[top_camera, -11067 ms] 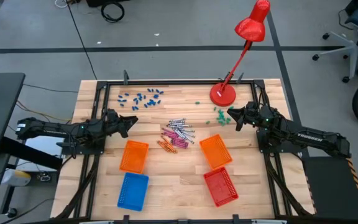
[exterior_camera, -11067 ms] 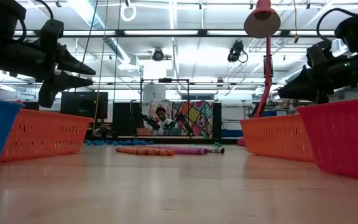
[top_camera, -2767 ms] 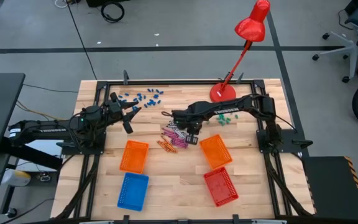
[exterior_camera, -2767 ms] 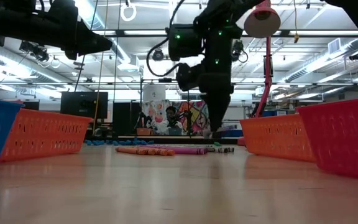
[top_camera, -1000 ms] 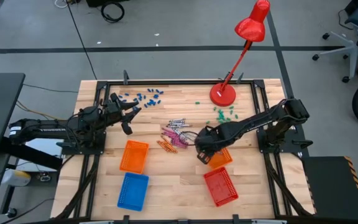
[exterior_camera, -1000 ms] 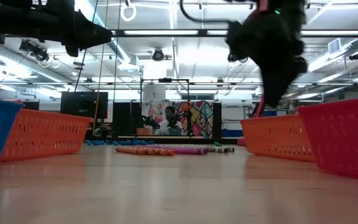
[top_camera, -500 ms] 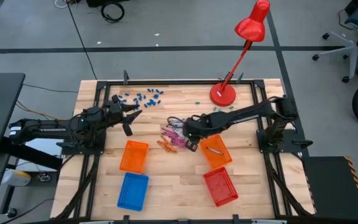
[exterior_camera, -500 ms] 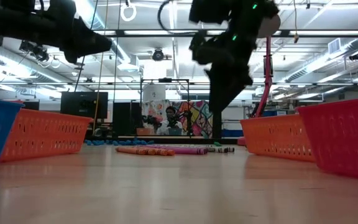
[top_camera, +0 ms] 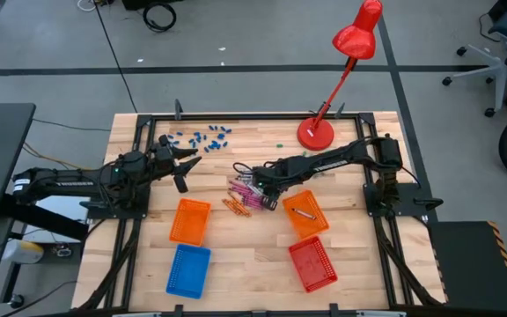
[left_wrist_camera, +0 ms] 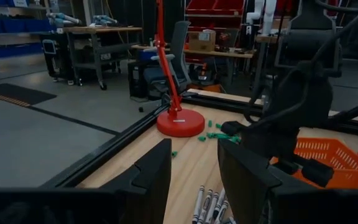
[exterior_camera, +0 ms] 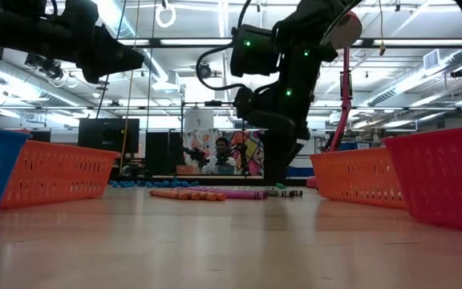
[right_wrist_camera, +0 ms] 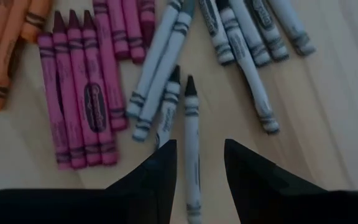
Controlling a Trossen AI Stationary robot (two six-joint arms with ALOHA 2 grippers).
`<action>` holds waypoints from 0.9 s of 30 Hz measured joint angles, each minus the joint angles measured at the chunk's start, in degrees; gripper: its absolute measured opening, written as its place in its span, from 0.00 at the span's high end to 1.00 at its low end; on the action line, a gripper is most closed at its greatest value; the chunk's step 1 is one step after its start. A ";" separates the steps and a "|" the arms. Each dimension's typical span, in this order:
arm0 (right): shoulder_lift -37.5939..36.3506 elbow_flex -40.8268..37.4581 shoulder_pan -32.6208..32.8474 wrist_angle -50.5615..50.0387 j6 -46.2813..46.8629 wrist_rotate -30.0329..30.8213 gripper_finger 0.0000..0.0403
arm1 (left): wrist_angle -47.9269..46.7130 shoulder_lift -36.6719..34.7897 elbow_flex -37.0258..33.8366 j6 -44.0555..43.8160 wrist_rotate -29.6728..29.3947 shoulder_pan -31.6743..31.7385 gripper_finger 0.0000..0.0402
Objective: Sort crayons
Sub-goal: Put the black crayon into the right orange bin
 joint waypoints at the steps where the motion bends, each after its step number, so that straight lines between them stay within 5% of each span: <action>1: 0.12 -0.02 0.00 -0.24 -0.26 0.02 0.66 | -0.01 0.00 0.00 -0.02 0.00 0.00 0.65; 16: 2.72 -0.09 -0.15 1.28 -2.35 0.59 0.68 | -0.78 -0.07 0.00 -0.04 0.02 -0.35 0.65; 27: 2.61 -0.52 -1.84 1.07 -2.55 -4.99 0.92 | -0.81 -0.07 0.00 -0.04 0.02 -0.48 0.65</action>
